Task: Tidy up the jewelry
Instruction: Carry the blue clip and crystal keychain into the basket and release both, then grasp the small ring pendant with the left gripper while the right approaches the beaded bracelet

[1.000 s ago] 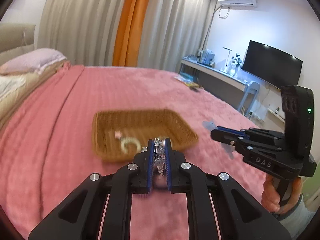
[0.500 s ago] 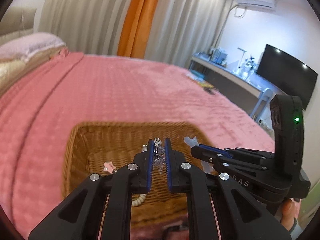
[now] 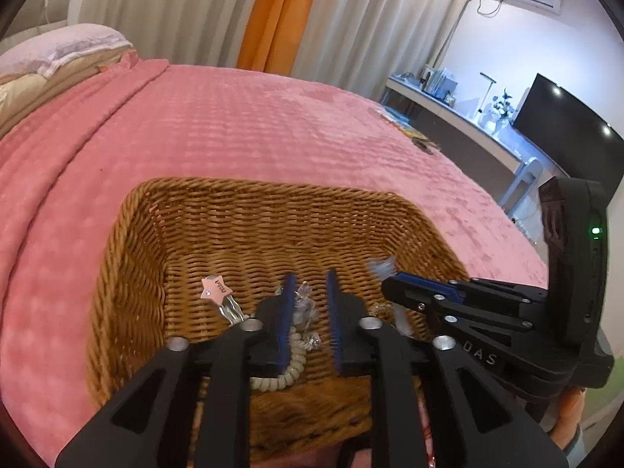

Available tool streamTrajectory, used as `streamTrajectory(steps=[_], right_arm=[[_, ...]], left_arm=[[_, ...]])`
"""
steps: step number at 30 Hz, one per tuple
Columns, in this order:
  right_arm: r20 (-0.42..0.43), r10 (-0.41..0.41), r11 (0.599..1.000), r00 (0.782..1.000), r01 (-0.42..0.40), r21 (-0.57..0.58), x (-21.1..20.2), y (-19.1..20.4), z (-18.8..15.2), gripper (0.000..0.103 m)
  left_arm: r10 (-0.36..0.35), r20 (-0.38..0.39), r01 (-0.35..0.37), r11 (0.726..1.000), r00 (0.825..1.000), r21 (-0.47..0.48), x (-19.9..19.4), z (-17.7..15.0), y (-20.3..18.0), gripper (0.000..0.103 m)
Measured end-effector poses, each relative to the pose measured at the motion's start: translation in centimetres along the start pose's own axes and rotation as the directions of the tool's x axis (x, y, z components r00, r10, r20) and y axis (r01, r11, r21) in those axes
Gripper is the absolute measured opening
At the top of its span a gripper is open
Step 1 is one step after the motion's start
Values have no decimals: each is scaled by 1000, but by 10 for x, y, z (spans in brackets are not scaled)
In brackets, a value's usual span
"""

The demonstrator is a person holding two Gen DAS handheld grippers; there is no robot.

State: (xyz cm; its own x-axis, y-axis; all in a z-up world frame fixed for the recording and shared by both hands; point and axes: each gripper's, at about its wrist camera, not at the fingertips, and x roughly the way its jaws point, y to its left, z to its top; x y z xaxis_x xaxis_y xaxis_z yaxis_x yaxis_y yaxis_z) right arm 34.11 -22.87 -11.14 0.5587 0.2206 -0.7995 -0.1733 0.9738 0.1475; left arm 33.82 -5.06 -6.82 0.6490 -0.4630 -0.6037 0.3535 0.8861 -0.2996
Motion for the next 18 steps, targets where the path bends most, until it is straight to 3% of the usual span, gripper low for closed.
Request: streamTrajectory(steps=[7,9,13,18], right_arm=[[61,25,999,998,-26,23,-44,-1,-9,16],[87,30,999,996,-32,21,-63,1,-15,16],[123,33,999,992,-36,18,-97,5,-34,28],[142,15,1000,990,-17,12,-132,7,-70,30]], left_arm=[[-52,92,51,999,994,19,-63,-4,-11,37],[-59,118,57,998,991,24,-84,-10,-13,37],[-46,152,43,999,987,21,-126,-29,-15,37],[-7,173,7,1000,985,-4,-163,-61,-8,37]])
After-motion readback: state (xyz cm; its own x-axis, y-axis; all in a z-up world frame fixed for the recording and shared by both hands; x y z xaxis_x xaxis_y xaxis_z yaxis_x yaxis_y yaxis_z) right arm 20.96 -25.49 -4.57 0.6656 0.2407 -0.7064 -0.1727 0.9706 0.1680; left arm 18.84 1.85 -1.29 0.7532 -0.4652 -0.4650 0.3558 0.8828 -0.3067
